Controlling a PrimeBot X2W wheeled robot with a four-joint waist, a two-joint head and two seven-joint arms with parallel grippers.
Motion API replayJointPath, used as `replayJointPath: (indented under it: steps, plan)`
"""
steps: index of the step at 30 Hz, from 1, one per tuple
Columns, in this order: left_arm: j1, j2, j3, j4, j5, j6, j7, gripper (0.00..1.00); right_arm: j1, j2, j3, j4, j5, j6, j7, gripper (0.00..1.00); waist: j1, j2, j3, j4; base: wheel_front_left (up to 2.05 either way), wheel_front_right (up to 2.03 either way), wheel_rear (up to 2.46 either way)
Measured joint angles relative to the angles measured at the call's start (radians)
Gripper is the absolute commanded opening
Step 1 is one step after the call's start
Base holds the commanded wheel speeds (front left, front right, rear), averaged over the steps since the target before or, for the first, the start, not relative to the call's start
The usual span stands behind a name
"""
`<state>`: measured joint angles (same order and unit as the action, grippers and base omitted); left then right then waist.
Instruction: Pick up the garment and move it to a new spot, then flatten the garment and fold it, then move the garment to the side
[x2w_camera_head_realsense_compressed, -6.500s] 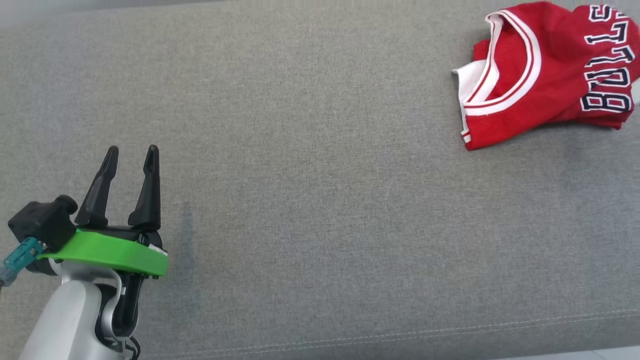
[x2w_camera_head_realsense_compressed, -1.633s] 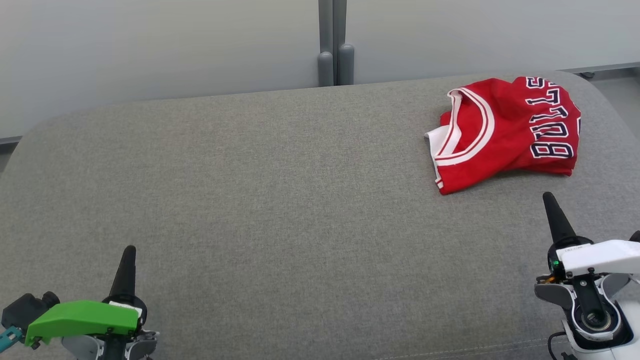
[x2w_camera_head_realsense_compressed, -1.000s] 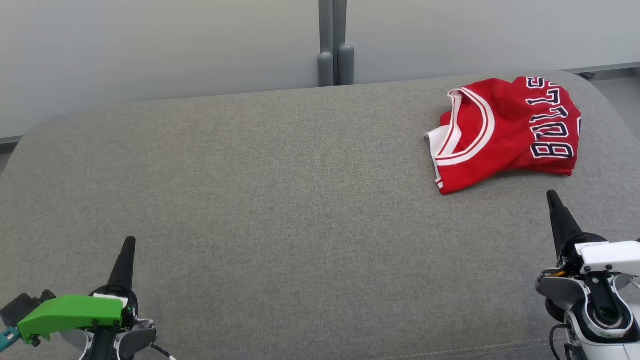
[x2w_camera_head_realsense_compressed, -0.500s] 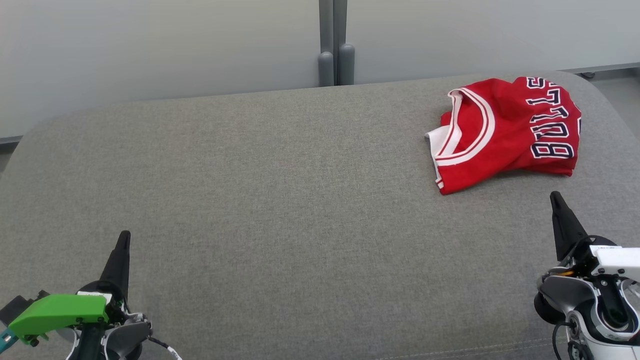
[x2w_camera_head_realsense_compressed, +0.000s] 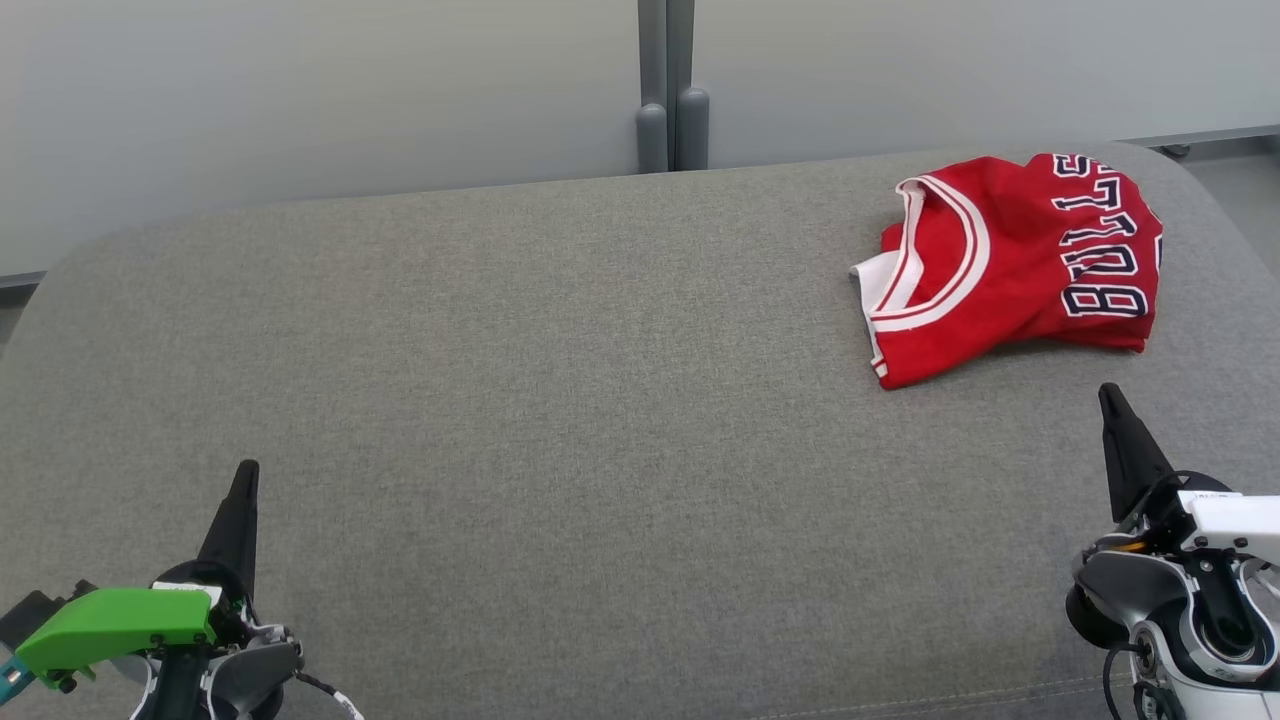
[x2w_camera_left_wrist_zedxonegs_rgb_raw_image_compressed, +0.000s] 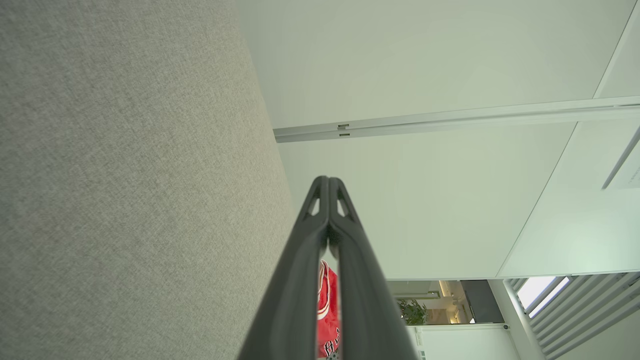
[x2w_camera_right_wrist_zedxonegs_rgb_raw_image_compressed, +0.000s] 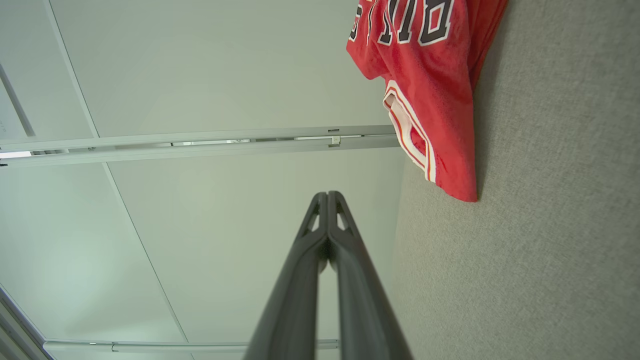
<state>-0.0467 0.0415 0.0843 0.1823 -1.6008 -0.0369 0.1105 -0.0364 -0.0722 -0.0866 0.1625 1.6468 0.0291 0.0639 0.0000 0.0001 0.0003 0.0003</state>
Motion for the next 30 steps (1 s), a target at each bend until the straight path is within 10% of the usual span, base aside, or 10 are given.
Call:
replayJointPath:
  steps: [30]
  plan:
    - [0.0,0.0,0.0,-0.001,0.0,0.0,0.0,0.0,-0.004,0.001,-0.001,0.006,0.0,0.005,0.0,0.0,0.0,0.0,0.0,0.0,0.0,0.0,0.0]
